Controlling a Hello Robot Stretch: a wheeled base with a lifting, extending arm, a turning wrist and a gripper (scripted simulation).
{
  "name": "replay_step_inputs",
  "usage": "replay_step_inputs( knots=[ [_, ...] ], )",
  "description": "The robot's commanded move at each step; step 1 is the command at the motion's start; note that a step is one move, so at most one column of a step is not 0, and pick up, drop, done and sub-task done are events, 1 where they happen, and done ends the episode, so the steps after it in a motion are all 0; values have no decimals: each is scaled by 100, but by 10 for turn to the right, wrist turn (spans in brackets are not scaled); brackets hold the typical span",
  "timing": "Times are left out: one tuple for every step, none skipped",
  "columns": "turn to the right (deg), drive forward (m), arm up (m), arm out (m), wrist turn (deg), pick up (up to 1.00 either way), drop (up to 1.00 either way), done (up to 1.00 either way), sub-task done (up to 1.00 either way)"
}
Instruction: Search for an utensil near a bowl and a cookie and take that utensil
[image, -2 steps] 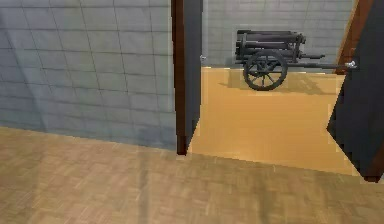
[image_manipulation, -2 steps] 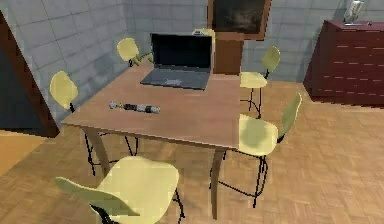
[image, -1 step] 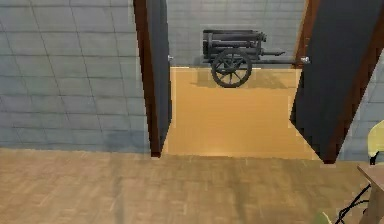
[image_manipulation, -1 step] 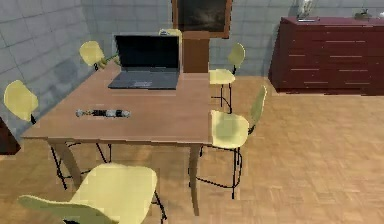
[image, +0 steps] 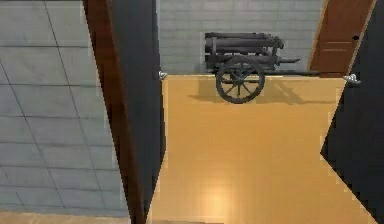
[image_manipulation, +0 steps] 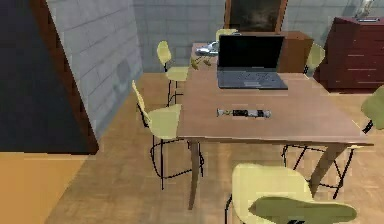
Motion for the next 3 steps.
replay_step_inputs(
  knots=[
    [210, 0, 0, 0, 0, 0, 0, 0, 0],
    [0, 100, 0, 0, 0, 0, 0, 0, 0],
    [30, 0, 0, 0, 0, 0, 0, 0, 0]
  ],
)
